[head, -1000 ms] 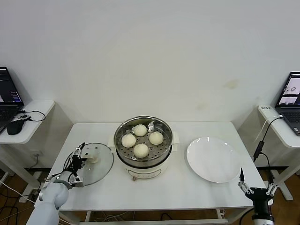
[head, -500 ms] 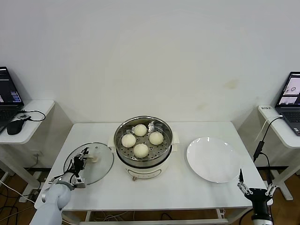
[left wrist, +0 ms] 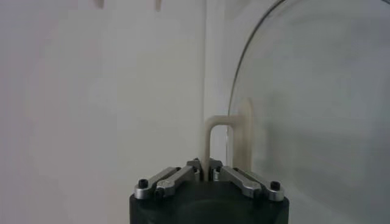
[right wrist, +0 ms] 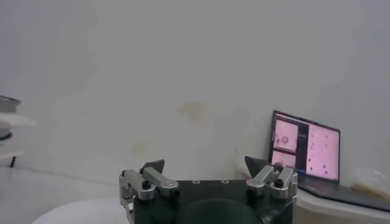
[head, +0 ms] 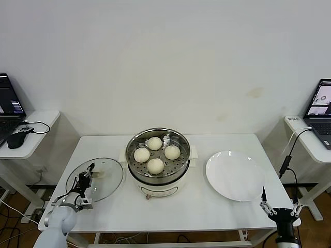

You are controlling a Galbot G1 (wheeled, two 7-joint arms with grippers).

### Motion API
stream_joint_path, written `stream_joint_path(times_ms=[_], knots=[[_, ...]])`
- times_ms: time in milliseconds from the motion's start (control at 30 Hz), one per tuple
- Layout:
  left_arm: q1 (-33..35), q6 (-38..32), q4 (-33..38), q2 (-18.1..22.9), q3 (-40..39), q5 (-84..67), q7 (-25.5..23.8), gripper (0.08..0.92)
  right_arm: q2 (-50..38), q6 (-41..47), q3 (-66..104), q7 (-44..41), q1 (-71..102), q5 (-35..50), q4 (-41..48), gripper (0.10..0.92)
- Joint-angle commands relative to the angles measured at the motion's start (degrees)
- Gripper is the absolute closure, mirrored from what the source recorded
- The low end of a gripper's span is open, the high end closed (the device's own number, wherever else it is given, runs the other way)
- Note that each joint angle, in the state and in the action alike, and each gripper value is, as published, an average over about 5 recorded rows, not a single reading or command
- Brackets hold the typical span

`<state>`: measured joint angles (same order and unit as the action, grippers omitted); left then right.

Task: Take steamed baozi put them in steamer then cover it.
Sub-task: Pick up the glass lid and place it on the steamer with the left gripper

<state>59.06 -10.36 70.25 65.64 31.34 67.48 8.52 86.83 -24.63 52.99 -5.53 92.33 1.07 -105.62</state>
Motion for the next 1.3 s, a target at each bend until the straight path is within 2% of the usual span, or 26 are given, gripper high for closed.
stream_joint_path(times_ms=[33,267,467,600,733,867,1067,1167,1300], knots=[[8.03,6.91,16.94,-1.59,6.63,0.12,-1.8,0.858,0.03,0.18,-0.83,0.04,-0.01,-0.73,-0.31,0.202],[13.35,11.73,29.95,-4.89,11.33,-4.79,-8.32,0.858,-0.27,0.52,-2.08,0.14,0.05,-1.5,-0.45,0.203],[17.14,15.37,40.05,-8.69,11.87,-11.34,-13.13,0.858,-1.42,1.03,-2.96,0.07,0.05,-1.74,0.67,0.203],[17.29,19.15,45.07,-11.75,8.92,-17.88,-14.86,0.858,-1.85,1.14,-4.11,0.13,-0.22,-2.42,1.54,0.203],[15.5,23.4,48.8,-15.28,1.83,-24.46,-15.81,0.858,-1.58,1.45,-5.75,0.27,-0.65,-4.46,2.18,0.203],[11.94,25.77,49.58,-17.69,-7.16,-25.35,-14.97,0.858,-1.25,1.81,-7.19,0.68,-0.88,-7.72,2.87,0.203],[3.66,29.23,46.9,-19.36,-20.0,-26.18,-14.17,0.858,-0.06,2.1,-9.06,1.53,-1.15,-12.5,4.05,0.203],[-0.81,31.62,45.57,-18.38,-24.54,-26.5,-13.91,0.858,0.84,2.69,-9.91,1.7,-1.29,-15.61,4.44,0.203],[-7.4,34.64,43.33,-15.15,-29.11,-24.84,-14.7,0.858,1.83,3.82,-11.09,2.04,-1.78,-18.44,4.74,0.202]])
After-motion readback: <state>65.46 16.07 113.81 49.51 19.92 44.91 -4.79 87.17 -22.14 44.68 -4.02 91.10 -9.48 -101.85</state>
